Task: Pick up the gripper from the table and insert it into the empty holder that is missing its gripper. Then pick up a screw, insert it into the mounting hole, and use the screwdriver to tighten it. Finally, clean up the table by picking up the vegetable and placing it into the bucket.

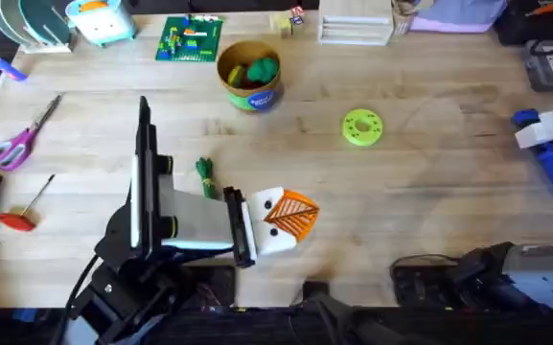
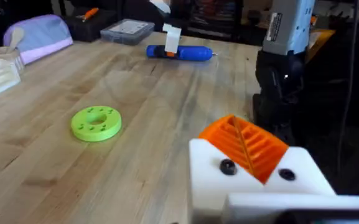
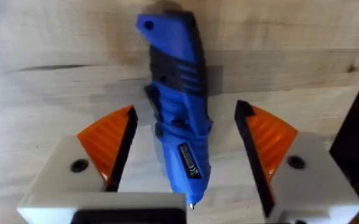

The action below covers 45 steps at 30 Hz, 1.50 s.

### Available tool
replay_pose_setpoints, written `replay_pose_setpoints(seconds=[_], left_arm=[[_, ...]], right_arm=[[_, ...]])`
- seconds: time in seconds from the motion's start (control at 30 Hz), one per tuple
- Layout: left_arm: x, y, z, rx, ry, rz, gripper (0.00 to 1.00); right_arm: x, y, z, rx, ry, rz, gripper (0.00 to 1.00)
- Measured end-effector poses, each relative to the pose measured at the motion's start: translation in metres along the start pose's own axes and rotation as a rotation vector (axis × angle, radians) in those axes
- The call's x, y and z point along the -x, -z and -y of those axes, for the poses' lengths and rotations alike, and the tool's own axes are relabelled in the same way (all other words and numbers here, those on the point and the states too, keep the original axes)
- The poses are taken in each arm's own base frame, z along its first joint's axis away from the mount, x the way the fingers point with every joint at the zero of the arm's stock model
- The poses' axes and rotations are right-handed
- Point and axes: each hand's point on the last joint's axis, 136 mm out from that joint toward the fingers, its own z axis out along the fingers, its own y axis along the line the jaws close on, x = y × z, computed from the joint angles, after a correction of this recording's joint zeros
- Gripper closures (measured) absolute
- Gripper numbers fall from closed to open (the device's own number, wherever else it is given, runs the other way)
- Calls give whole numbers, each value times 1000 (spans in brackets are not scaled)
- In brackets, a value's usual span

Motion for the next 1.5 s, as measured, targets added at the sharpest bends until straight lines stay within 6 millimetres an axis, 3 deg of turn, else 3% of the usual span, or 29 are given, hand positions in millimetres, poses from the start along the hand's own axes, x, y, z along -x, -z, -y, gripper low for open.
replay_pose_setpoints(seconds=[0.17,0.53,0.8,0.93,1.23,1.5], left_arm=[[0,0,0,0,0,0,983],[0,0,0,0,0,0,983],[0,0,0,0,0,0,983],[0,0,0,0,0,0,983],[0,0,0,0,0,0,983],[0,0,0,0,0,0,983]], right_arm=[[10,0,7,5,-18,79,10],[19,-27,-3,83,-20,108,10],[20,-31,-5,101,-21,113,18],[18,-31,-8,112,-21,104,83],[16,-31,-13,139,-23,98,438],[16,-31,-13,141,-25,103,566]])
